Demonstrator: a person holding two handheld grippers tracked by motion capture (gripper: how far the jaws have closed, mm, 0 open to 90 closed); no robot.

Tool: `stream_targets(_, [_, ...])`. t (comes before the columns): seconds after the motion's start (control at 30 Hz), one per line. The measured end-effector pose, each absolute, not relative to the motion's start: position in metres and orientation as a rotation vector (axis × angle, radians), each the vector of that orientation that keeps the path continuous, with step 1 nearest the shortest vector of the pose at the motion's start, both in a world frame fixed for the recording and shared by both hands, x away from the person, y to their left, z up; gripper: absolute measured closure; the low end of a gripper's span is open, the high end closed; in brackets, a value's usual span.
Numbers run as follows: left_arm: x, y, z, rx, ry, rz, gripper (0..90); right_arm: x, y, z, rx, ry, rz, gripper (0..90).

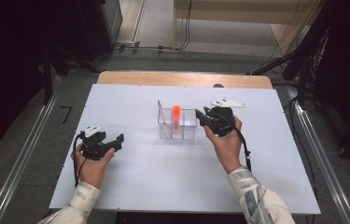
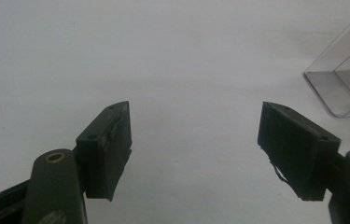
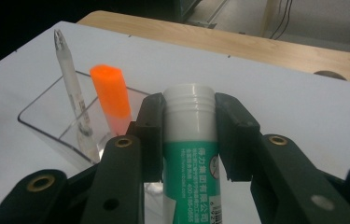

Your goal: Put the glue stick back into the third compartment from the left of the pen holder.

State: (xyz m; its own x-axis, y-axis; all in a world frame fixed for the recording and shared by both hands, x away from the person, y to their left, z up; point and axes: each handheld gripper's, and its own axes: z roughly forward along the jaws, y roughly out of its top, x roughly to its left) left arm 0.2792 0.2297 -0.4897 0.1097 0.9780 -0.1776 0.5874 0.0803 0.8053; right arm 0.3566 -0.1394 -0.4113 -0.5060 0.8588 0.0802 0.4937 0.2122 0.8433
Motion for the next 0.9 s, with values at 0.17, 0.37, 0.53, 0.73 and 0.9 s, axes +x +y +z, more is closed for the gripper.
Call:
stream_targets(0.17, [0.279,0.230,-0.490,1.604,1.569,0.627,26.1,0.367,-0.126,-0.406,1.247,2.070,1.213,62.8])
stream_targets(0.37, [0.279,0.230,-0.490,1.601,1.572,0.625,26.2,0.380,-0.113,-0.404,1.261,2.058,1.225,62.8])
stream_targets(0.53, [0.279,0.231,-0.490,1.600,1.571,0.625,26.2,0.388,-0.108,-0.407,1.283,2.053,1.226,62.8])
stream_targets(0.73, [0.279,0.231,-0.490,1.601,1.571,0.626,26.2,0.391,-0.105,-0.409,1.299,2.048,1.230,62.8])
stream_targets(0.9, [0.279,0.231,-0.490,1.599,1.571,0.626,26.2,0.395,-0.099,-0.408,1.300,2.040,1.248,62.8])
